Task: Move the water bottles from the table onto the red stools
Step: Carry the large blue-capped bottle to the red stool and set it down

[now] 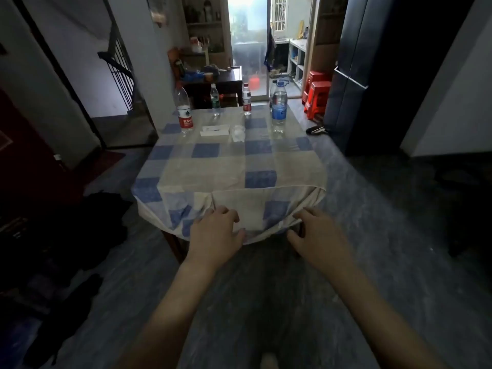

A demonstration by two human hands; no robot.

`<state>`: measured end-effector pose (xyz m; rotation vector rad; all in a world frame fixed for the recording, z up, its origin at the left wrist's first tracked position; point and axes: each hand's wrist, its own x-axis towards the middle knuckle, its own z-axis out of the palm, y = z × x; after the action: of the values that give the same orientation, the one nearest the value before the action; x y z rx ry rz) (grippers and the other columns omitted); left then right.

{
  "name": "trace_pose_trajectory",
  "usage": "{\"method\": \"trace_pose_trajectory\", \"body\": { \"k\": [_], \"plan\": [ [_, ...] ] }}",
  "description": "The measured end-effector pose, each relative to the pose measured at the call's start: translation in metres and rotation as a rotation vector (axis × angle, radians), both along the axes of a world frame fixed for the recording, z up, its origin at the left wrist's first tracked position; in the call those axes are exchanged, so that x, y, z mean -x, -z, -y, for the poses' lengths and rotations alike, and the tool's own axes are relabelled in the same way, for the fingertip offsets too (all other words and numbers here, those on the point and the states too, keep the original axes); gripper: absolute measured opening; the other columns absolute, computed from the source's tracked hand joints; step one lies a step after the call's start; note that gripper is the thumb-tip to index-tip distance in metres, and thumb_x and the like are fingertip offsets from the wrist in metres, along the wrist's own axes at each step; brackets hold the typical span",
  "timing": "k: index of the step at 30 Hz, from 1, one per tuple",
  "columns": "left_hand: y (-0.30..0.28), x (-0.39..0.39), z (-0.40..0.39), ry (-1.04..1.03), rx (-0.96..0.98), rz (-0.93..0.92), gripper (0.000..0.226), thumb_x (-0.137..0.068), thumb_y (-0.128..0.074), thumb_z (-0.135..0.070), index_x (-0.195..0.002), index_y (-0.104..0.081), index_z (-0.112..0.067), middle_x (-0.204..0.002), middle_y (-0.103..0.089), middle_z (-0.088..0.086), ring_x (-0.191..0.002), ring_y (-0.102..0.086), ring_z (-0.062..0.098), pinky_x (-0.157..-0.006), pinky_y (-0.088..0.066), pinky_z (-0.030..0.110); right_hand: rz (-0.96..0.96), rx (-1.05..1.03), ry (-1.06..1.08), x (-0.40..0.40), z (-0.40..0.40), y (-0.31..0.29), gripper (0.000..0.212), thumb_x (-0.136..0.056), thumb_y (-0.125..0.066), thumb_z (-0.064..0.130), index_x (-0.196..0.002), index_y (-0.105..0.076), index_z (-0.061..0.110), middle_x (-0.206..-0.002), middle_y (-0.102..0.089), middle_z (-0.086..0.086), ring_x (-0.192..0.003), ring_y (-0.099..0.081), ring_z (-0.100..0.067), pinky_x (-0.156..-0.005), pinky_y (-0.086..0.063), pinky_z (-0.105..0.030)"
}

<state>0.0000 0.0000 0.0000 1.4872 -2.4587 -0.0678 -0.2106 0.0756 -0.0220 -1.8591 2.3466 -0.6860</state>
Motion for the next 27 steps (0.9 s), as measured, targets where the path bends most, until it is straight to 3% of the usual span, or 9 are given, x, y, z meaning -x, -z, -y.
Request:
{"method": "trace_pose_trajectory", "body": {
  "k": [3,7,12,18,27],
  "plan": [
    [-0.001,0.01,0.036,-0.008,0.038,-0.002,0.031,-0.089,-0.055,-0.048,-0.11,-0.064,-0.027,-0.119,-0.061,-0.006,-0.106,-0.056,0.019,-0.077,-0.04,0.033,0.038,0.022,-0.014,0.014,0.037,-0.008,0.035,-0.081,-0.063,0.04,-0.11,-0.067,0.021,-0.123,-0.062,-0.004,-0.105,-0.062,-0.026,-0.083,-0.055,-0.04],
    [-0.007,0.032,0.088,-0.017,0.044,-0.001,0.032,-0.089,-0.054,-0.049,-0.113,-0.063,-0.029,-0.122,-0.06,-0.007,-0.108,-0.055,0.018,-0.082,-0.042,0.035,0.035,0.013,-0.037,0.033,0.088,-0.019,0.036,-0.076,-0.058,0.042,-0.102,-0.068,0.019,-0.114,-0.064,-0.004,-0.099,-0.063,-0.026,-0.08,-0.055,-0.04],
    [-0.006,0.071,0.146,0.029,0.042,-0.002,0.033,-0.091,-0.051,-0.049,-0.114,-0.061,-0.027,-0.122,-0.059,-0.006,-0.109,-0.054,0.021,-0.084,-0.044,0.037,0.064,-0.027,-0.021,0.064,0.139,-0.019,0.036,-0.08,-0.068,0.033,-0.114,-0.067,0.02,-0.128,-0.06,-0.005,-0.113,-0.06,-0.028,-0.092,-0.053,-0.042],
    [-0.008,0.116,0.195,0.089,0.038,0.011,0.031,-0.09,-0.049,-0.049,-0.104,-0.06,-0.025,-0.113,-0.06,-0.004,-0.103,-0.054,0.024,-0.079,-0.046,0.037,0.085,-0.017,0.026,0.103,0.176,-0.025,0.038,-0.082,-0.067,0.031,-0.118,-0.064,0.021,-0.128,-0.058,-0.004,-0.114,-0.059,-0.027,-0.092,-0.052,-0.044],
    [-0.018,0.19,0.244,0.138,0.036,0.024,0.028,-0.091,-0.052,-0.046,-0.112,-0.061,-0.029,-0.113,-0.062,-0.007,-0.104,-0.056,0.021,-0.079,-0.046,0.035,0.144,0.017,0.049,0.177,0.22,-0.031,0.037,-0.082,-0.071,0.024,-0.118,-0.065,0.017,-0.122,-0.061,-0.007,-0.109,-0.061,-0.027,-0.094,-0.05,-0.038]
  ]
}}
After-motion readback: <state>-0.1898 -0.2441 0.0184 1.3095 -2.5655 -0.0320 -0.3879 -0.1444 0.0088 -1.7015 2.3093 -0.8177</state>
